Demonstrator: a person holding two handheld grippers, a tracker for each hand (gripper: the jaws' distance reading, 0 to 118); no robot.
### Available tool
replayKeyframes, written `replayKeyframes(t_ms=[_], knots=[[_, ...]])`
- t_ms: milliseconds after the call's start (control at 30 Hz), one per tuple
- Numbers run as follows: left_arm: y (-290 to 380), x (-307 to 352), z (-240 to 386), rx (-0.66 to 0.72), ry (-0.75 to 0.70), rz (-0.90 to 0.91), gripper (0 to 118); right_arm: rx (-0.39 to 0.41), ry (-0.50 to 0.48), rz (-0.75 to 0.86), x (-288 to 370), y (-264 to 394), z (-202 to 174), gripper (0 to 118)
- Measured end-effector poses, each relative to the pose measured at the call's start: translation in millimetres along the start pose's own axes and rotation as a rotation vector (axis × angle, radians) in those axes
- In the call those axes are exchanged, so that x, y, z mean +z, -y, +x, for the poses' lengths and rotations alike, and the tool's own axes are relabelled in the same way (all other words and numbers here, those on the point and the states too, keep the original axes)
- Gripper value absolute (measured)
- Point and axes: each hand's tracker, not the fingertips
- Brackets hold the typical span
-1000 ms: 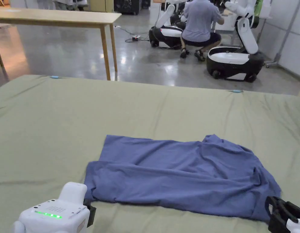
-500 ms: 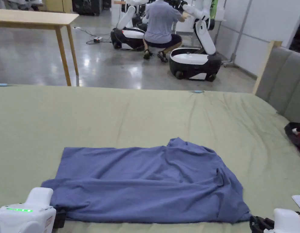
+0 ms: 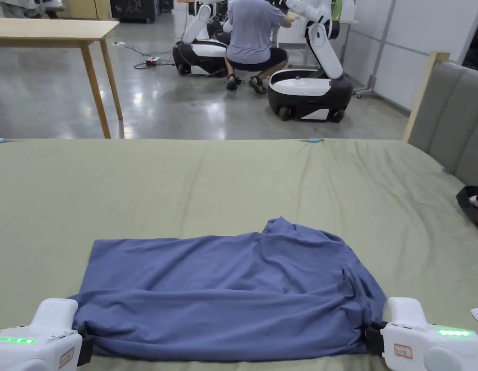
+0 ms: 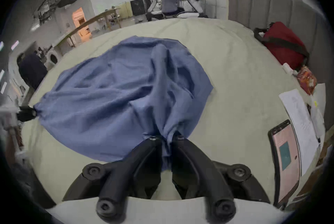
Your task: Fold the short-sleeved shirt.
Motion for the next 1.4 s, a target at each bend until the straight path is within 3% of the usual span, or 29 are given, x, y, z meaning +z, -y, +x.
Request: replayKeyframes(t_ms=[67,400,533,633,767,800,833,867,900,967,1167,1200,1233,1267,1300,1333,1400], knots=[[-2.3,11.0,-0.8,-0.004,-0.007,0.016,10,0.003,0.031,0.018,16.8,-4.7,-2.4,10],[0.8,119.2,-9.4,-0.038,0.043,0.147,10,0.016,-0.029,0.155,147.6,6.6,-20.5,10],[41.6,115.0,-14.0,-0.01,0.058,0.077,10,0.037,0.001,0.081,143.3,42.4,-18.7,10],[77.7,93.4,-15.7,0.071,0.106,-0.006,10,0.002,0.007,-0.005,117.2,73.1,-15.3,10],[93.0,93.2,-20.6,0.128,0.103,0.024,12,-0.046,0.018,0.001,111.1,86.1,-12.3,10],[91.0,99.0,-24.3,0.154,0.125,0.063,27,-0.063,0.012,0.027,118.5,83.1,-12.7,20],[88.2,106.5,-26.7,0.158,0.108,0.095,55,-0.064,0.026,0.048,126.3,79.1,-15.6,38],[84.6,113.0,-28.7,0.15,0.085,0.117,92,-0.048,0.045,0.073,134.6,74.2,-19.2,61],[79.3,120.8,-29.7,0.129,0.059,0.14,112,-0.016,0.049,0.113,146.5,67.1,-23.0,90],[65.0,143.4,-26.6,0.089,0.008,0.269,112,0.029,0.053,0.23,164.9,55.8,-38.0,105],[23.8,171.5,7.2,0.002,-0.014,0.532,111,0.137,0.036,0.538,180.1,23.2,-96.5,106],[20.2,165.7,12.9,-0.003,-0.024,0.512,103,0.146,0.051,0.55,177.1,19.6,-104.9,95],[15.6,162.9,17.1,-0.004,-0.015,0.501,83,0.15,0.043,0.544,173.0,16.9,-111.4,70],[12.5,160.1,19.7,-0.007,0.003,0.5,54,0.156,0.039,0.548,168.8,14.5,-116.7,36],[9.3,154.7,22.3,-0.01,0.014,0.488,15,0.162,0.049,0.545,161.4,11.5,-122.2,12],[10.8,138.7,17.9,-0.013,0.008,0.449,10,0.172,0.071,0.533,155.2,9.4,-126.5,12],[8.1,123.2,14.9,-0.024,0.017,0.405,9,0.189,0.036,0.502,148.8,6.2,-130.4,12]])
